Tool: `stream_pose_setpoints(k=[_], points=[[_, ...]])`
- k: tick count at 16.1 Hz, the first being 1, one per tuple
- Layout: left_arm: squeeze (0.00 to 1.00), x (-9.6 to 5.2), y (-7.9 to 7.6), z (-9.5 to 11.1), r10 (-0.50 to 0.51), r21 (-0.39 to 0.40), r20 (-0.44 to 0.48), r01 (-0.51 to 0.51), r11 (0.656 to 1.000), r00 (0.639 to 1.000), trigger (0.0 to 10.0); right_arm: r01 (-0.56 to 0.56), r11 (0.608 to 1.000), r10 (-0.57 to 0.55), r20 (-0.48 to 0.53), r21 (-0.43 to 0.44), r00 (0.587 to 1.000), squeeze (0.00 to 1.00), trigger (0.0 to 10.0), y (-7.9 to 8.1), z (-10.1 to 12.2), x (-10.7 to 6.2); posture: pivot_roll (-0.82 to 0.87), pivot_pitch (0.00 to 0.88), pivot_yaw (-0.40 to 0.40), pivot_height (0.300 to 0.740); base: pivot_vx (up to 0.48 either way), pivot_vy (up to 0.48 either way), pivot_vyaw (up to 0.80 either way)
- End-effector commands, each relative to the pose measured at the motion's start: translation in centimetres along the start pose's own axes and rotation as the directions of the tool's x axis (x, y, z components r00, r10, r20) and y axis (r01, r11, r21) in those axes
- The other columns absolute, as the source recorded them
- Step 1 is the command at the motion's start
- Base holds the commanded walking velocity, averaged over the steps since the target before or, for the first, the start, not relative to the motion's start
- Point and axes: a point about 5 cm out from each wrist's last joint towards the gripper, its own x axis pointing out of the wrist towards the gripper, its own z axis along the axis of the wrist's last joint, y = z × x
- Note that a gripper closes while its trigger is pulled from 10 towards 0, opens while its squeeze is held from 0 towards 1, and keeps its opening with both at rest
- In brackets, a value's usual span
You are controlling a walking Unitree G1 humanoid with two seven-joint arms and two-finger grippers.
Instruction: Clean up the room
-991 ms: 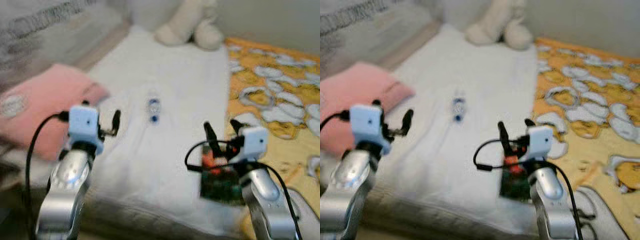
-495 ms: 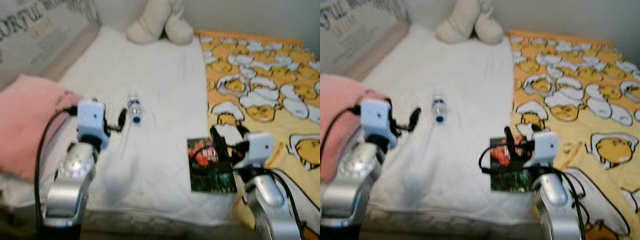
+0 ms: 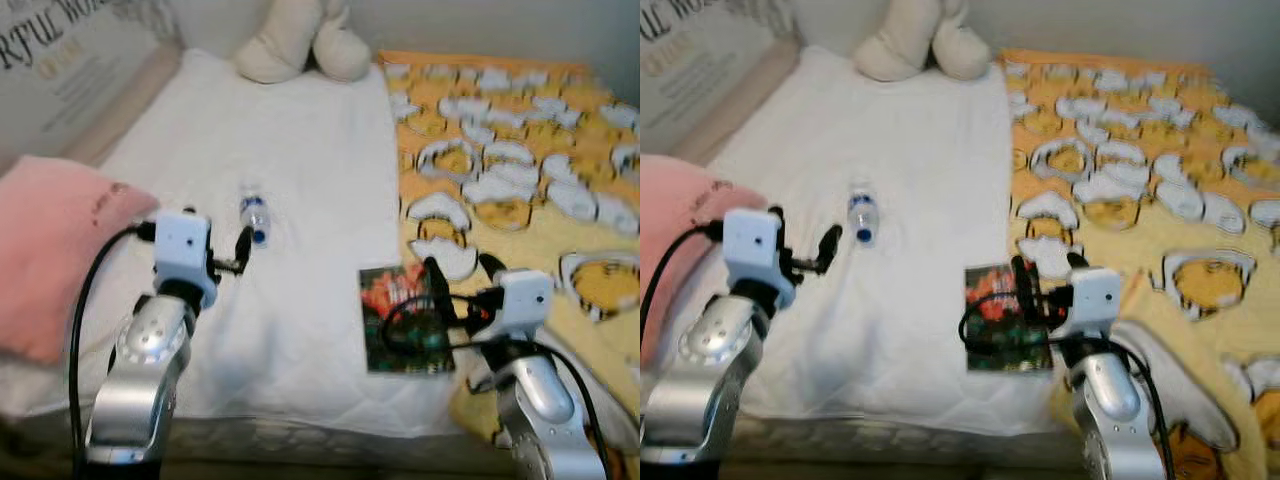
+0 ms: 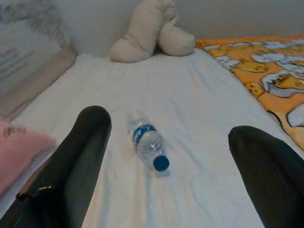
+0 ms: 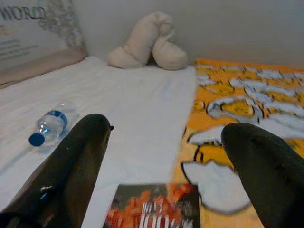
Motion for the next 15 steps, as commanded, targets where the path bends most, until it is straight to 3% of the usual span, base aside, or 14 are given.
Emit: stream_pose_setpoints(k=[1, 5, 7, 9, 12, 15], points=[[0.0, -0.5, -0.4, -0.8, 0.001, -0.024, -0.028, -0.001, 1.0, 1.0, 10.0, -0.01, 1.0, 0.01, 0.016, -0.022, 1.0, 0.03, 10.0, -0.2, 0.7, 0.3, -0.05, 0.003, -0.027, 0.74, 0.0, 0.0, 0.0], [0.0, -2.0, -2.0, -3.0, 0.004, -0.117, -0.113, -0.017, 0.993, 0.994, 10.0, -0.068, 0.996, 0.069, 0.006, -0.06, 0.998, 0.03, 10.0, -0.9, 1.4, 1.4, -0.04, 0.005, -0.075, 0.74, 0.0, 0.0, 0.0], [0.0, -2.1, -1.5, -2.7, 0.025, -0.093, -0.097, -0.034, 0.995, 0.995, 10.0, -0.067, 0.996, 0.067, 0.002, -0.056, 0.998, 0.03, 10.0, -1.2, 1.4, 1.5, -0.03, 0.004, -0.084, 0.74, 0.0, 0.0, 0.0], [0.0, -1.8, -0.7, -1.4, 0.029, -0.007, -0.027, -0.029, 1.0, 0.999, 10.0, -0.06, 0.998, 0.06, -0.01, -0.033, 0.998, 0.03, 10.0, -0.7, 0.8, 1.1, -0.03, 0.004, -0.071, 0.74, 0.0, 0.0, 0.0], [0.0, -0.3, -1.0, -0.2, -0.017, -0.003, 0.026, 0.018, 1.0, 1.0, 10.0, -0.069, 0.997, 0.069, -0.018, -0.019, 0.997, 0.03, 10.0, 0.0, 0.4, 0.9, -0.04, 0.007, -0.069, 0.74, 0.0, 0.0, 0.0], [0.0, 2.2, -1.2, 0.0, -0.032, -0.04, 0.025, 0.033, 0.999, 0.999, 10.0, -0.08, 0.996, 0.08, -0.024, -0.028, 0.997, 0.03, 10.0, 0.1, 0.4, 0.0, -0.07, 0.024, -0.07, 0.74, 0.0, 0.0, 0.0]])
